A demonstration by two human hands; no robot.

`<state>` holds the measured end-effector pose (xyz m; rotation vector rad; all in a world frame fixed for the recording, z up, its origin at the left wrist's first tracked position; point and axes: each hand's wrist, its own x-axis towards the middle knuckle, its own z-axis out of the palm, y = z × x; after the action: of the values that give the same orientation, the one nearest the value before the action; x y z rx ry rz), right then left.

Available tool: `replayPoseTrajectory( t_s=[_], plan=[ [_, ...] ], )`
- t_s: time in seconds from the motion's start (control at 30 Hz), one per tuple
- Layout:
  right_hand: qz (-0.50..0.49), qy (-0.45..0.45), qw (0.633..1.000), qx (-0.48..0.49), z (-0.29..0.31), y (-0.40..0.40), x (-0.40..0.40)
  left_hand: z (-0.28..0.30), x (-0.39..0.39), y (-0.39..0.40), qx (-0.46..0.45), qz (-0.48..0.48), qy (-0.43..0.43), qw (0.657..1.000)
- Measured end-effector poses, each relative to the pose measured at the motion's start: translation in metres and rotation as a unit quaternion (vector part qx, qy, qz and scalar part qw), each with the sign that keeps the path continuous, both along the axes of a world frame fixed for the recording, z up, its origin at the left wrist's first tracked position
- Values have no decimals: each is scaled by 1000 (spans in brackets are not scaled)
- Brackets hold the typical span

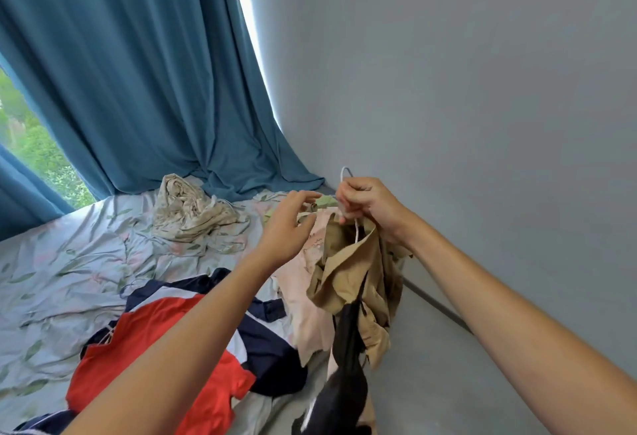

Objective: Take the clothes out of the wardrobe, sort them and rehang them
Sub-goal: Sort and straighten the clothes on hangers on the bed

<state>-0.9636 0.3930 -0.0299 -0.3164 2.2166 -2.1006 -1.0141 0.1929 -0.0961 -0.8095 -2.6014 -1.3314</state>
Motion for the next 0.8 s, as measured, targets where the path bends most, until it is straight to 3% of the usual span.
replayPoseTrajectory(
  t_s=[0.17, 0.27, 0.4, 0.6, 0.8],
  plan=[
    [141, -48, 989, -13, 0, 57, 5, -18, -18, 75, -73, -164, -24, 983],
    [163, -76, 981, -73, -4, 90, 0, -30, -25, 109, -109, -233, -75, 963],
    [159, -116, 975, -107, -20, 134, -23, -49, -60, 148, -132, -255, -82, 955],
    [46, -101, 992, -62, -48, 203, -60, -70, -108, 206, -147, -306, -98, 935],
    [-108, -91, 986, -87, -62, 261, -95, -120, -125, 237, -54, -185, -124, 973]
  ],
)
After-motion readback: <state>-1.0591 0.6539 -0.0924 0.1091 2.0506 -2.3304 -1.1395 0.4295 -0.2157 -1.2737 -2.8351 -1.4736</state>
